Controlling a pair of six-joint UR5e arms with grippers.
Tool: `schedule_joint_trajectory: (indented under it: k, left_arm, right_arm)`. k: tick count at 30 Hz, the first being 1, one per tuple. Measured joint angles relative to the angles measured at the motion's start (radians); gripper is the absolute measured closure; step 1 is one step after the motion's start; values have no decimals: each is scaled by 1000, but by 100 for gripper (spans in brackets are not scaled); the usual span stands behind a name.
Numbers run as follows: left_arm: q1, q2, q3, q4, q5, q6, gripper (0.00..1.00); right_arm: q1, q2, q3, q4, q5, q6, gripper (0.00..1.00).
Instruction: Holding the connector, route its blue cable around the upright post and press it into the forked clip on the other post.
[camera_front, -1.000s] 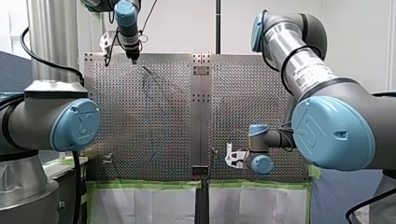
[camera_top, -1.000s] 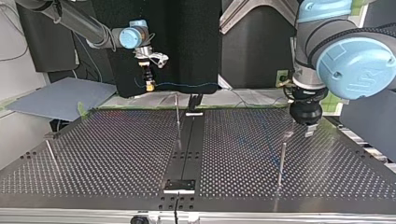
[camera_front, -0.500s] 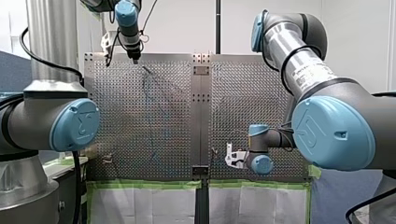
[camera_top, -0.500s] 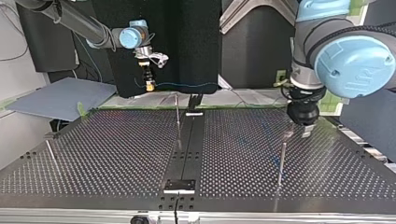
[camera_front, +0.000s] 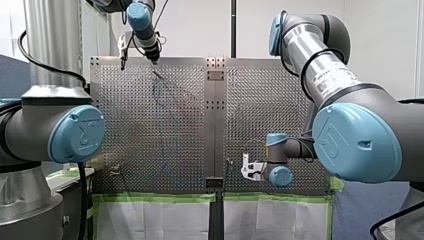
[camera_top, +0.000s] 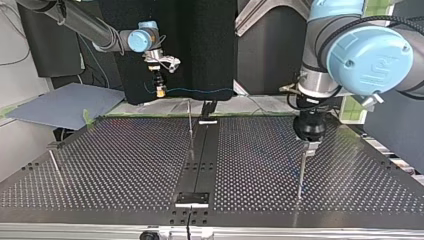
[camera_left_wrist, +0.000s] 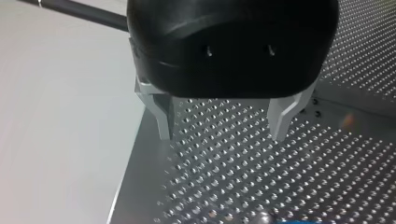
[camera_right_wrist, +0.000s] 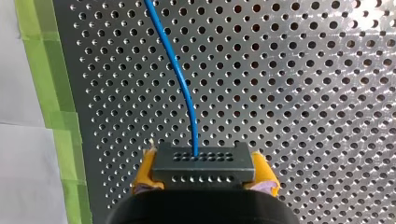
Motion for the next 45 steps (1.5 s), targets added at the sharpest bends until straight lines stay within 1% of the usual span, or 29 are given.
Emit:
schedule_joint_trajectory:
  k: [5, 8, 12, 19, 23, 26, 32, 39, 45]
  left_arm:
    - [-27, 2, -19, 44, -27, 44, 0]
    - [-48, 7, -52, 80, -45, 79, 0]
    - [-65, 14, -94, 122, -47, 122, 0]
    - [-80, 13, -154, 182, -47, 182, 0]
    - [-85, 9, -185, 213, -54, 213, 0]
    - [-85, 7, -210, 239, -67, 239, 0]
    - [-87, -23, -259, 288, -83, 288, 0]
    - [-98, -87, -325, 354, -85, 354, 0]
    - [-90, -109, -348, 407, -86, 407, 0]
  right_arm:
    - [0, 0, 0, -2, 0, 9, 100]
    - [0, 0, 0, -4, -1, 13, 100]
    - [1, 0, 0, -4, -12, 17, 100]
    - [2, 0, 0, -5, -19, 21, 100]
    - [4, 0, 0, -5, -20, 20, 100]
    - [5, 0, 0, -4, -21, 20, 100]
    - [6, 0, 1, -1, -24, 20, 100]
    - [7, 0, 1, 1, -25, 20, 100]
    - [7, 0, 1, 2, -25, 19, 100]
